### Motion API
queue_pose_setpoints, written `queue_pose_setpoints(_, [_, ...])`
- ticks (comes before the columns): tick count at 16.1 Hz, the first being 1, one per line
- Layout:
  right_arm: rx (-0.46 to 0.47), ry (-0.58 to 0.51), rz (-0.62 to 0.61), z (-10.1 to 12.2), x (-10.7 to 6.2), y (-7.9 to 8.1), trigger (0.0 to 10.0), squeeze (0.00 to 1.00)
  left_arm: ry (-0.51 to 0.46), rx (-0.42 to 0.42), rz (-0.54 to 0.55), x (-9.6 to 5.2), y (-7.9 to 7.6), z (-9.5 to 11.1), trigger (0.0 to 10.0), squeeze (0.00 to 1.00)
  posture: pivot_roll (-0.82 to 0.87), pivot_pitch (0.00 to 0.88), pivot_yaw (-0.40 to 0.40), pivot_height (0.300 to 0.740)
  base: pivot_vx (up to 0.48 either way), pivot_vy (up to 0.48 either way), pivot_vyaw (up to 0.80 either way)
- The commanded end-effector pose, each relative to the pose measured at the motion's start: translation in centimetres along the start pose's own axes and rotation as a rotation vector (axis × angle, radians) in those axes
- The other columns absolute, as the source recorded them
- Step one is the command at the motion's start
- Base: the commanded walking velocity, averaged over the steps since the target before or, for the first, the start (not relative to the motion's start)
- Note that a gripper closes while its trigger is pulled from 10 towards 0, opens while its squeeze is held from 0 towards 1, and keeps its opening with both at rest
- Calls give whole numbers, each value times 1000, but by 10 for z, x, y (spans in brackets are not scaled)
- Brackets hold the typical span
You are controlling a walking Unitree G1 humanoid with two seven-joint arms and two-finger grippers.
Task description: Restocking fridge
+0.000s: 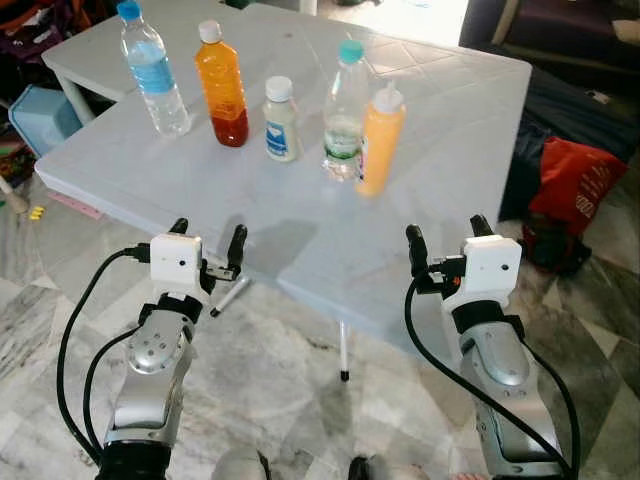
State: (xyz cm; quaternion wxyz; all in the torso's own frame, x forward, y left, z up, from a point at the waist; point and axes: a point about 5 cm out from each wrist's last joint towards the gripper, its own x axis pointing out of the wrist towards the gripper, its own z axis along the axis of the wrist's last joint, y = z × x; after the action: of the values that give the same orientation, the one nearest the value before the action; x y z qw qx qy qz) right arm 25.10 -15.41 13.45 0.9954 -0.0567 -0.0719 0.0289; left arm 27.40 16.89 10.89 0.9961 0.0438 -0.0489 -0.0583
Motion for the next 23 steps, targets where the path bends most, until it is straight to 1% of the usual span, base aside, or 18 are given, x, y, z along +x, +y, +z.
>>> queue_pose_setpoints(1, [-17, -25, 8, 9, 3, 1, 10000, 0, -17, 30, 54, 0, 8, 7, 10000, 0, -21, 60, 8, 740, 255, 0, 0])
queue_pose_setpoints(2, [-41, -21, -7, 10, 6, -2, 10000, 0, -18, 17, 70, 2, 10, 9, 10000, 0, -29, 58, 1, 740, 0, 0, 0])
queue_pose_setpoints(4, [-32, 4, -17, 9, 5, -5, 10000, 0, 1, 7, 73, 1, 10, 5, 10000, 0, -38, 36, 2, 740, 0, 0, 0])
queue_pose_setpoints(5, [-39, 22, -5, 8, 2, -8, 10000, 0, 17, 4, 51, -1, 7, 0, 10000, 0, -47, 8, 9, 740, 0, 0, 0])
queue_pose_setpoints(6, [-60, 37, 19, 5, -3, -11, 10000, 0, 25, 26, -3, -4, 3, -3, 10000, 0, -54, 0, 16, 740, 0, 0, 0])
queue_pose_setpoints(7, [-61, 46, 20, 3, -7, -13, 10000, 0, 30, 24, -21, -7, 1, -5, 10000, 0, -66, 0, 25, 740, 0, 0, 0])
queue_pose_setpoints(8, [-55, 49, 20, 1, -10, -14, 10000, 0, 35, 29, -22, -9, 1, -6, 10000, 0, -75, 0, 29, 740, 0, 0, 0])
queue_pose_setpoints(9, [-50, 28, -4, 3, -10, -14, 10000, 0, 36, 40, -7, -12, 3, -7, 10000, 0, -82, 0, 33, 740, 0, 0, 0])
queue_pose_setpoints(11, [-40, -18, 3, 9, -9, -4, 10000, 0, 56, 37, 52, -14, 11, -10, 10000, 0, -89, 0, 37, 740, 0, 0, 0])
queue_pose_setpoints(12, [-30, -33, -6, 11, -6, 2, 10000, 0, 79, 22, 100, -15, 17, -15, 10000, 0, -92, 0, 39, 740, 0, 0, 0])
queue_pose_setpoints(13, [14, -33, 7, 13, 1, 11, 10000, 0, 97, 3, 140, -16, 20, -18, 10000, 0, -94, 0, 42, 740, 0, 0, 0])
queue_pose_setpoints(14, [34, -51, 71, 17, 7, 19, 10000, 0, 78, 4, 114, -14, 16, -16, 10000, 0, -88, 0, 41, 740, 0, 0, 0])
queue_pose_setpoints(16, [20, -72, 122, 21, 13, 22, 10000, 0, 55, 13, 81, -10, 12, -11, 10000, 0, -79, 0, 36, 740, 0, 0, 0])
queue_pose_setpoints(17, [8, -83, 136, 24, 18, 18, 10000, 0, 49, 20, 83, -8, 15, -8, 10000, 0, -75, 0, 33, 740, 0, 0, 0])
queue_pose_setpoints(18, [-19, -83, 115, 23, 22, 11, 10000, 0, 46, 23, 86, -9, 18, -8, 10000, 0, -74, 0, 31, 740, 0, 0, 0])
queue_pose_setpoints(20, [-15, -82, 60, 24, 25, 1, 10000, 0, 43, 27, 92, -10, 21, -8, 10000, 0, -68, 0, 31, 740, 127, 0, 0])
queue_pose_setpoints(21, [-20, -87, 45, 24, 23, 0, 10000, 0, 41, 20, 95, -10, 21, -8, 10000, 0, -66, 0, 32, 740, 296, 0, 0])
queue_pose_setpoints(23, [10, -63, 14, 19, 16, -2, 10000, 0, 49, 15, 99, -10, 23, -8, 10000, 0, -67, 0, 34, 740, 349, 315, 0])
